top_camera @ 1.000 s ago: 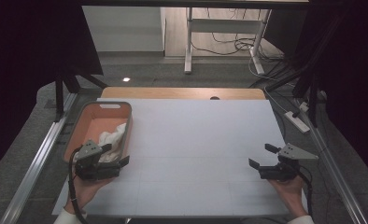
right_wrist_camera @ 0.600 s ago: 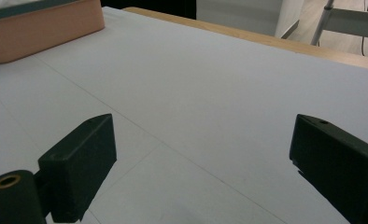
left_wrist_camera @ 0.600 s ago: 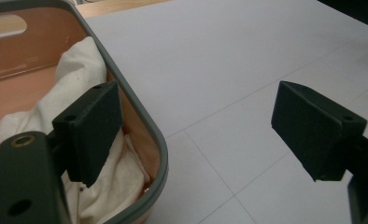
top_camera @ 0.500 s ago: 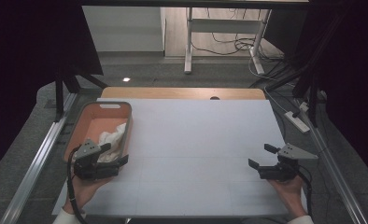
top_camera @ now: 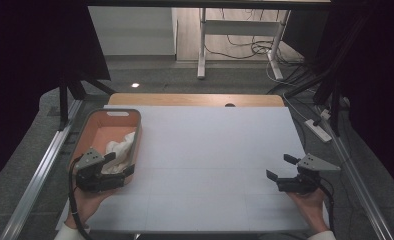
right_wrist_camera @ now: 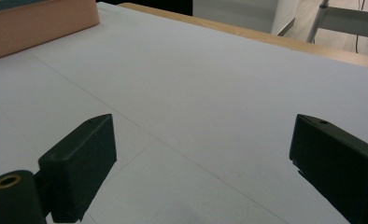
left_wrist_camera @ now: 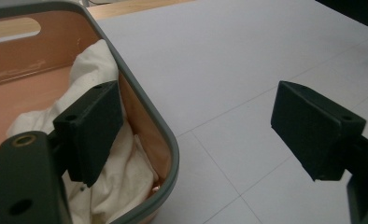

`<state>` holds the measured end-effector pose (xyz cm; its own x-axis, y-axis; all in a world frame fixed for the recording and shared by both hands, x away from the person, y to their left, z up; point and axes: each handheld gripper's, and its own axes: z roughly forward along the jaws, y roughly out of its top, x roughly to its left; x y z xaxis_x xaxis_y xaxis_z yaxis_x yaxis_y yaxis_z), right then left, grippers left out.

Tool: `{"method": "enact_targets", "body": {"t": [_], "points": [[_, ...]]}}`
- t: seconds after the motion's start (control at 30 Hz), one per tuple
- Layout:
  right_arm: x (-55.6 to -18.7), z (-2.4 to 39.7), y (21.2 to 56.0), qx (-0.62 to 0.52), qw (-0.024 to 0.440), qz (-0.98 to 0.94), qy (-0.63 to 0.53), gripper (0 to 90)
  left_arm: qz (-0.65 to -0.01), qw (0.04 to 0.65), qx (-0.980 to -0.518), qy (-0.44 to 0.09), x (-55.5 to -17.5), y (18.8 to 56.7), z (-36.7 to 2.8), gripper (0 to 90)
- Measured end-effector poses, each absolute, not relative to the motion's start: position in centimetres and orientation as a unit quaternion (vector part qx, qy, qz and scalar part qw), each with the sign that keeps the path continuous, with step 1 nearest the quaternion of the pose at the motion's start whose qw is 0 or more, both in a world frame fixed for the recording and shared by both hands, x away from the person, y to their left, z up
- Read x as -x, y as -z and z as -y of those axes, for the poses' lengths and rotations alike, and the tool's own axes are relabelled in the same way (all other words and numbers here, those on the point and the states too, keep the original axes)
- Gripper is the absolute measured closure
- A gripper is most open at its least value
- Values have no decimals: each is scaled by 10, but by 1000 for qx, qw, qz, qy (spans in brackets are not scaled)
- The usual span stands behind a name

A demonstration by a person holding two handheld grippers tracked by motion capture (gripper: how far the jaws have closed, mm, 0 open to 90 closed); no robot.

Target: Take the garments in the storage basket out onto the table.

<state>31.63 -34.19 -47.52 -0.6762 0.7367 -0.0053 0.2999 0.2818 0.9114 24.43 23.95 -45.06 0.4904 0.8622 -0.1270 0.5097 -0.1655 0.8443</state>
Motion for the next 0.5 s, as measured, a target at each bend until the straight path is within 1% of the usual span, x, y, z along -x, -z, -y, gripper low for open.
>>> {"method": "enact_targets", "body": {"t": [0.3, 0.5], "points": [[-316, 342, 475, -336, 220, -770, -496, 73, -467, 450, -735, -198, -247, 448, -246, 170], [-317, 340, 476, -334, 218, -773, -494, 74, -462, 445, -742, -196, -252, 443, -250, 180]]}}
